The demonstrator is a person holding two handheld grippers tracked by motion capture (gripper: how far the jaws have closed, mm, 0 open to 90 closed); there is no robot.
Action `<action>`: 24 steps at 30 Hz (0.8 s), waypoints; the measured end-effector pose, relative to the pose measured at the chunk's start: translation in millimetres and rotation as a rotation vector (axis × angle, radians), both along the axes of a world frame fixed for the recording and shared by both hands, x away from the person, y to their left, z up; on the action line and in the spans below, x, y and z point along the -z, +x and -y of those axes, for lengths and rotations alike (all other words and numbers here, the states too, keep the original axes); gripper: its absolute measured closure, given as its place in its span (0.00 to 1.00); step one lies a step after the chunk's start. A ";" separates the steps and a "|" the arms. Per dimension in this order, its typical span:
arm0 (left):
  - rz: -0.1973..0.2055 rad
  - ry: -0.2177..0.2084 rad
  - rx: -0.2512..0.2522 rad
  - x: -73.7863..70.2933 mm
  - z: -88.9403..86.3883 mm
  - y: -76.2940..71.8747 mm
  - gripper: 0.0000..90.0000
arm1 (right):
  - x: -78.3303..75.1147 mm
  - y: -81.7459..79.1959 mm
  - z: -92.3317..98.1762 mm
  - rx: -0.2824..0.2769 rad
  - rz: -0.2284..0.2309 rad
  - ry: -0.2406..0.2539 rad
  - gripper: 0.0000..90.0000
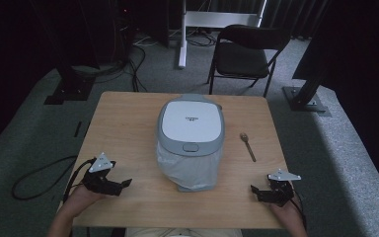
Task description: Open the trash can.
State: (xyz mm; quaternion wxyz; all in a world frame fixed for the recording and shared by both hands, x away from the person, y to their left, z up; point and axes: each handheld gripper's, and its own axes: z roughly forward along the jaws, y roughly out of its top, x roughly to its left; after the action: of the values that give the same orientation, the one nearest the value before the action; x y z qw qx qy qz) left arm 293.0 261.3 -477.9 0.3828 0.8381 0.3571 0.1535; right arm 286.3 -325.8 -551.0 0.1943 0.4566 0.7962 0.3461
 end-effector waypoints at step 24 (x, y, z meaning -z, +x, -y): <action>0.159 -0.156 0.162 -79.3 36.5 -9.3 0.30 | 0.0 0.1 0.3 0.012 -0.001 0.001 0.15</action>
State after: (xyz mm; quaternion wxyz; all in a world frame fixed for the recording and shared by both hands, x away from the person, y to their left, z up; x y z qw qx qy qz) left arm 283.8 224.9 -398.5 0.4849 0.8172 0.2675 0.1596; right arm 286.4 -326.1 -551.0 0.1959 0.4616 0.7933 0.3451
